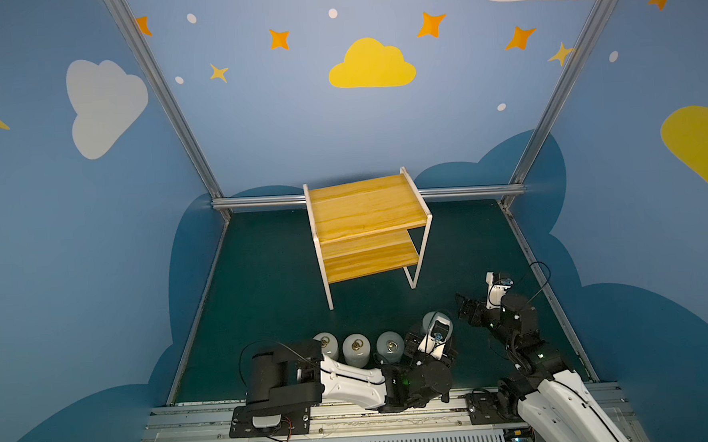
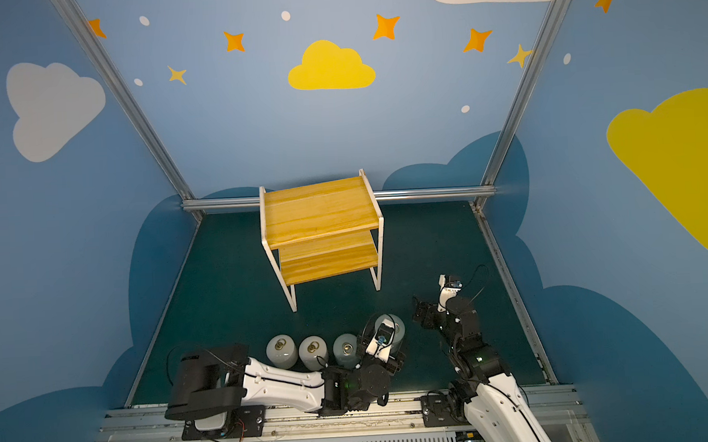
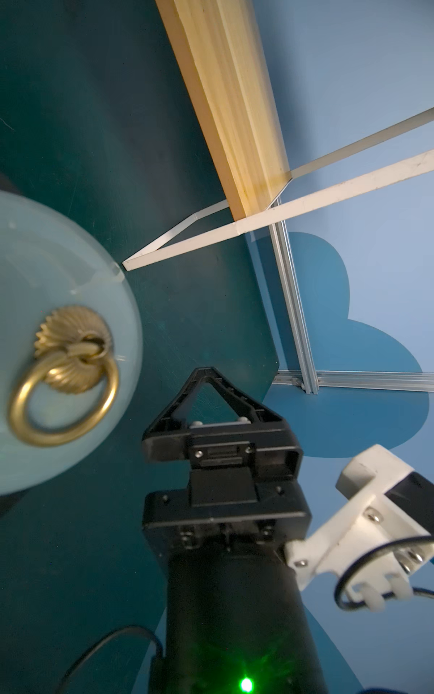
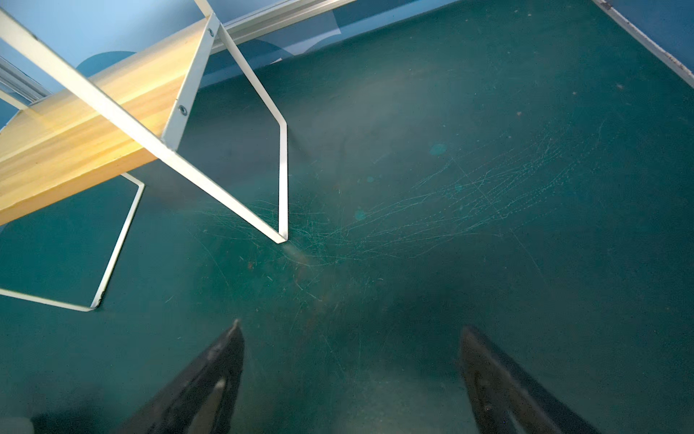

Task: Remove the tea canisters from the shelf
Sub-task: Place the tea canister at the center of the board.

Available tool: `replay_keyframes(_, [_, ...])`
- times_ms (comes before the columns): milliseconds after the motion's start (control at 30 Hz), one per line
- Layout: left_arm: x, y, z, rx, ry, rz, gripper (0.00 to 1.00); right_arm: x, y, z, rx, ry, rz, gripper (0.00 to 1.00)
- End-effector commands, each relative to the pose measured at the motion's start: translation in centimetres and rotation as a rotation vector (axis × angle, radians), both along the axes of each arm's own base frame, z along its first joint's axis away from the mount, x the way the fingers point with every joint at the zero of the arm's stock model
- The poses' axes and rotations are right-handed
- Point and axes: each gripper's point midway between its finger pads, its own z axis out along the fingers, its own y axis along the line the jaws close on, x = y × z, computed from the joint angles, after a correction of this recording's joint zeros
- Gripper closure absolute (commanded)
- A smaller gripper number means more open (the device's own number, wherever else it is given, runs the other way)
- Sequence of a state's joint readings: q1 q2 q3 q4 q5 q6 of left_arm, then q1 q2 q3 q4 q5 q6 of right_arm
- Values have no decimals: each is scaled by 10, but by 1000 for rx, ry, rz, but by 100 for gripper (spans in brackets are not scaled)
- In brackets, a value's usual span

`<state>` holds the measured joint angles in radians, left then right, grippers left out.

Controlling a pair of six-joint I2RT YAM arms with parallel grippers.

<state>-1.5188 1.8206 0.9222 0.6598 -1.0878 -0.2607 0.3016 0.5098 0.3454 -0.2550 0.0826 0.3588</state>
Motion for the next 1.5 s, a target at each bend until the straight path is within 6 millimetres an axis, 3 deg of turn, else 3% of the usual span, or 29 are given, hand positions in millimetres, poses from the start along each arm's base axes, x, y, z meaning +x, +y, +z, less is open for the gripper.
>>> replay_keyframes(0, [2, 2, 20, -129, 1, 74, 25, 1, -2, 9, -2, -13, -8, 8])
replay_keyframes(200, [-1, 7, 2, -153, 63, 96, 25, 3, 0, 7, 1, -6, -1, 8])
replay_keyframes(1000, [-5, -10, -44, -150, 172, 79, 25, 3, -2, 1, -11, 10, 4, 8])
replay_keyframes(1467, [1, 1, -69, -160, 251, 135, 25, 4, -3, -2, -7, 18, 5, 8])
